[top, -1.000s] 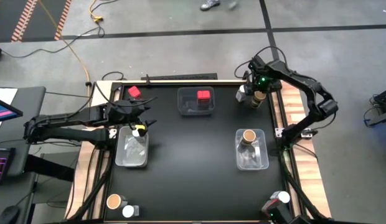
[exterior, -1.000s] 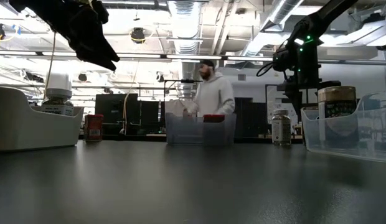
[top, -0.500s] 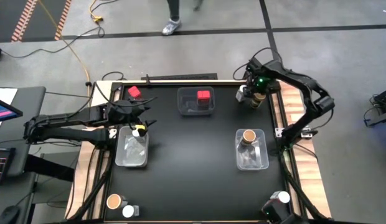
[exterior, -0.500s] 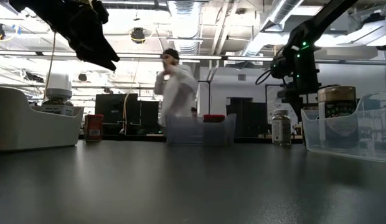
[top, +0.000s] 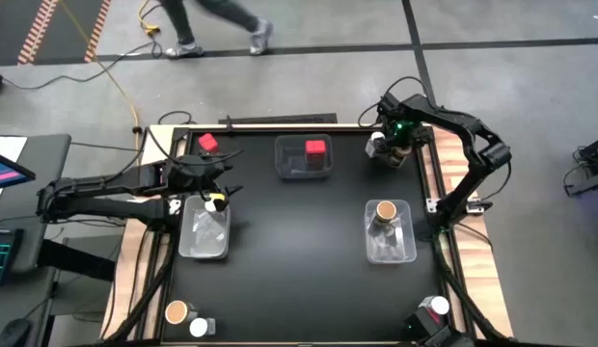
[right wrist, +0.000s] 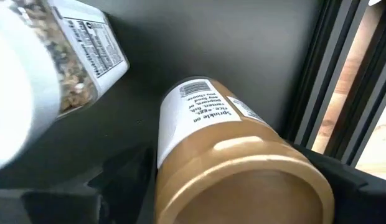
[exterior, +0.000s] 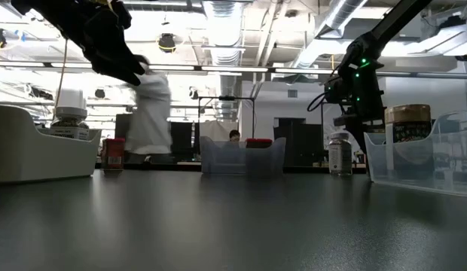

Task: Sort spices by type
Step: Put the top gold seasoning bottle into the transparent bin

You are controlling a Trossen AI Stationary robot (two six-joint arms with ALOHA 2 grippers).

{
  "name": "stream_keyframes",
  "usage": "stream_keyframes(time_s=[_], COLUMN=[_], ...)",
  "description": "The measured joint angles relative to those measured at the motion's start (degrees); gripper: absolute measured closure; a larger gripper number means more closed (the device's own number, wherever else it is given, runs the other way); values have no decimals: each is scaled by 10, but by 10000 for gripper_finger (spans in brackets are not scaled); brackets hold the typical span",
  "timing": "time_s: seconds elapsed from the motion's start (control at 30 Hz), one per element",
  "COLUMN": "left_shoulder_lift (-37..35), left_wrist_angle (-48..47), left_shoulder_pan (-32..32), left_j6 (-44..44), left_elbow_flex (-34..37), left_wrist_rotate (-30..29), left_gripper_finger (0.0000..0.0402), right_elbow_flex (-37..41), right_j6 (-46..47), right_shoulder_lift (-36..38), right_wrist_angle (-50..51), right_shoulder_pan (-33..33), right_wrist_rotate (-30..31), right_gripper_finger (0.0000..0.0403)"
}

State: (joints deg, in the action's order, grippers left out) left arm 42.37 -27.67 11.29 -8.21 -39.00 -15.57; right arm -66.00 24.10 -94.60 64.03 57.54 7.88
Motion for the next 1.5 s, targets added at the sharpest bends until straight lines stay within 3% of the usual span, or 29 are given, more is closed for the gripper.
stream_keyframes(time_s=[0.23, 0.6, 0.93, 1.17, 1.5], left_shoulder_lift=[0, 0, 0, 0, 0], left_wrist_angle=[0, 0, -4, -3, -3], left_shoulder_pan=[0, 0, 0, 0, 0], left_j6=[0, 4, 2, 1, -24], left_elbow_flex=[0, 0, 0, 0, 0], left_wrist_rotate=[0, 0, 2, 2, 3], left_gripper_finger=[68, 68, 68, 68, 68], right_elbow_flex=[0, 1, -10, -61, -138], right_j6=[-2, -8, 14, 85, 233], right_shoulder_lift=[3, 12, 137, 236, 327], right_wrist_angle=[4, 25, 90, 176, 222], right_shoulder_pan=[3, -3, -29, -102, -297], right_wrist_rotate=[-4, -4, -5, -5, -1], right_gripper_finger=[84, 88, 89, 89, 89])
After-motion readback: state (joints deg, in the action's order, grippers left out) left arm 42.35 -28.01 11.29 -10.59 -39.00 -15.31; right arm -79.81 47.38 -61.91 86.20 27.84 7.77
